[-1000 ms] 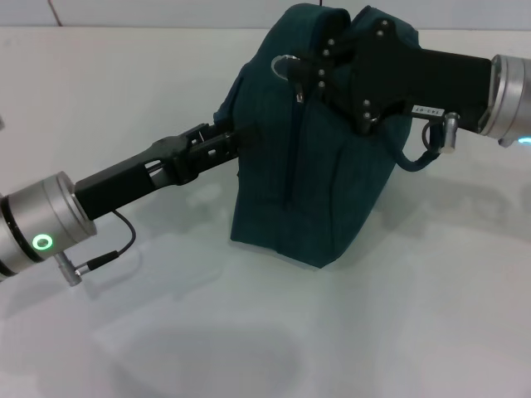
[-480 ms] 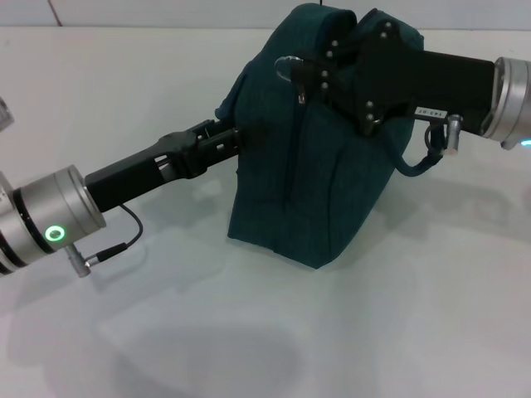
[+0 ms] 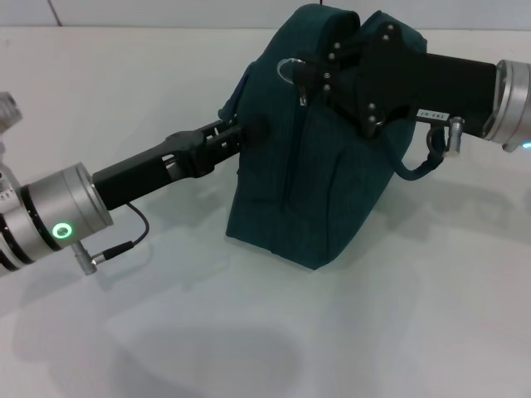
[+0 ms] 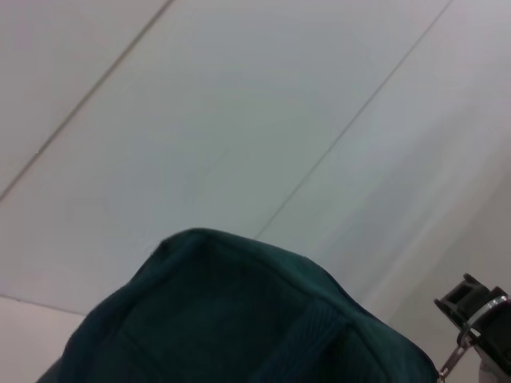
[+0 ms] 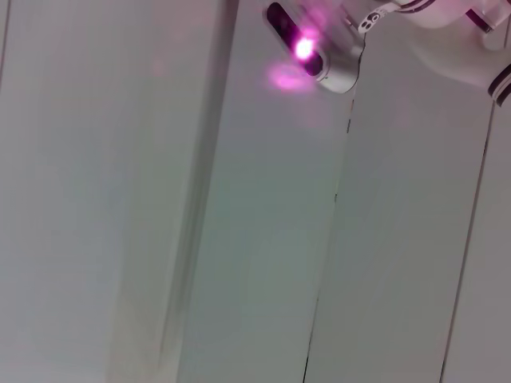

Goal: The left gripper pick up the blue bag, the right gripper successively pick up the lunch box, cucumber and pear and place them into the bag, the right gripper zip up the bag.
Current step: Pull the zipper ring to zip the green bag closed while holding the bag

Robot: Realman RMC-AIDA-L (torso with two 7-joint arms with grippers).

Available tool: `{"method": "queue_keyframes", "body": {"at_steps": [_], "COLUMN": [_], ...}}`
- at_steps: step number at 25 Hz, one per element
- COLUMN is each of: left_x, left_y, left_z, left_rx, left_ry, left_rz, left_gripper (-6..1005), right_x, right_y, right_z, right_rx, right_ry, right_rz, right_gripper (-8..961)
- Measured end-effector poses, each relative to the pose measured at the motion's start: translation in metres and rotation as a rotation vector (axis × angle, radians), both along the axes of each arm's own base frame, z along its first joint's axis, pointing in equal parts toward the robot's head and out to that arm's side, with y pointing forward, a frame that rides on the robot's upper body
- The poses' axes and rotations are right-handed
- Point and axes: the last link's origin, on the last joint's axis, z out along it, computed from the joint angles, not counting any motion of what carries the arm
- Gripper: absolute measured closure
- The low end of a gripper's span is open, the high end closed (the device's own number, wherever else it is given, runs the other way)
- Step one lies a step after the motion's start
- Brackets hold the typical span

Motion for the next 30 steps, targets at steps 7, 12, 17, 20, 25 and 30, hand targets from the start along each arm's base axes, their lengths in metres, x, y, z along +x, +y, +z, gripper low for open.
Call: {"method": "queue_keyframes", "body": {"at_steps": [7,12,17,20,25,30], "left_x": [0.001,0.001,0.002,0.003,0.005,0.009], "left_y": [0.0,0.0,0.0,-0.002,-0.004,-0.01], "left_z": [0.0,0.001,0.001,0.001,0.002,0.002], "left_rx": [-0.001,0.001,0.0,-0.004,-0.009,-0.022], "left_ry": [-0.007,-0.01,-0.015,-0.023,-0.034,-0.053], "left_rz": [-0.004,-0.004,-0.007,-0.017,-0.03,-0.074], "left_gripper": [713,880,934,945,945,945], "right_x": [0.004,0.006,0.009,0.01,0.012,0.013], "right_y": [-0.001,-0.002,-0.001,0.001,0.003,0.004], "right_z": [0.0,0.0,0.005,0.008,0.011,0.01], "right_rx": [0.001,0.006,0.015,0.02,0.018,0.003], "right_ry": [-0.001,0.003,0.044,0.074,0.104,0.107], "right_rz": [-0.011,-0.016,-0.047,-0.07,-0.101,-0.123], "right_gripper": [937,937,937,937,937,937]}}
